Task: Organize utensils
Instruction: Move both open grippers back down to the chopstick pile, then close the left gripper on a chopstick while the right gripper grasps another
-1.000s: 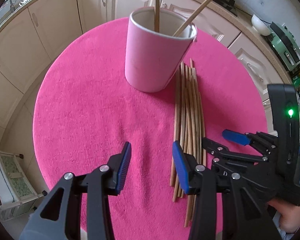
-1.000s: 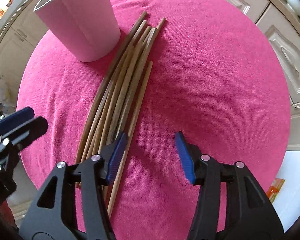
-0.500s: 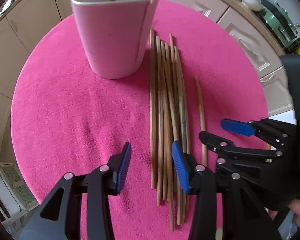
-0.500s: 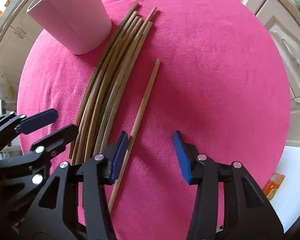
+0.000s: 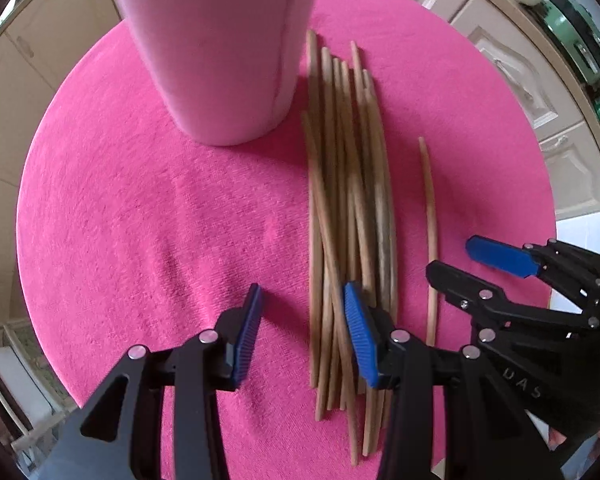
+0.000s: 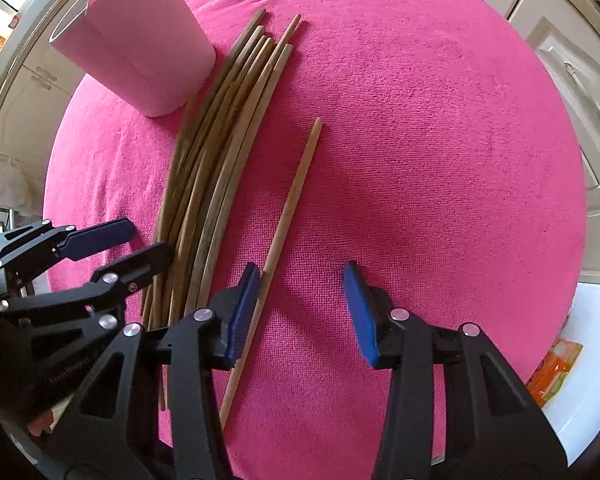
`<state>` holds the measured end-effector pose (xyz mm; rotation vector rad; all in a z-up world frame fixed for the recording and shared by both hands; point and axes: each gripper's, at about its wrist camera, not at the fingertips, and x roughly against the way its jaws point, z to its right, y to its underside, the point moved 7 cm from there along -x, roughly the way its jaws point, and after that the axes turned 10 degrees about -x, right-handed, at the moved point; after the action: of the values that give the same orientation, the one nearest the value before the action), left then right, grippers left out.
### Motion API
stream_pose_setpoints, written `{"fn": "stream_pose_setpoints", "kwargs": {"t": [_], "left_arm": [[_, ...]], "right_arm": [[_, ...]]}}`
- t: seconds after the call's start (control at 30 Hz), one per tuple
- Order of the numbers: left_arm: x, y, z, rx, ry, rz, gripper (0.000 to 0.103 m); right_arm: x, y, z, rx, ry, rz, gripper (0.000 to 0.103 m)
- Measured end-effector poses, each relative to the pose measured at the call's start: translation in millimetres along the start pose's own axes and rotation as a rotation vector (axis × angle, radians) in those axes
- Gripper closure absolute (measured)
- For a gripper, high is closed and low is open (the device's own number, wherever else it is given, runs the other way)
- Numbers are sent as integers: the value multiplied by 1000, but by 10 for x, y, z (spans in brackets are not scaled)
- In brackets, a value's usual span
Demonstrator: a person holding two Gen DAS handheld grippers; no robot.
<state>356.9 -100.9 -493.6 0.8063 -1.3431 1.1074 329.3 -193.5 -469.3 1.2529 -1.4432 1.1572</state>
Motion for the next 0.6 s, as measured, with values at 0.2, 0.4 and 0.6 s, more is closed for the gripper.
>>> {"fn": "stream_pose_setpoints", "kwargs": {"t": [0.2, 0.4, 0.6], "left_arm": [[36, 107, -251, 59, -5, -7, 61], [20, 158, -275, 65, -11, -19, 61], [-33, 2, -246, 86, -27, -55, 61]], "right_arm": [[-29, -75, 30, -5, -12, -9, 60], [-5, -112, 34, -6, -6, -15, 60], [15, -142, -26, -24, -7, -28, 67]]}}
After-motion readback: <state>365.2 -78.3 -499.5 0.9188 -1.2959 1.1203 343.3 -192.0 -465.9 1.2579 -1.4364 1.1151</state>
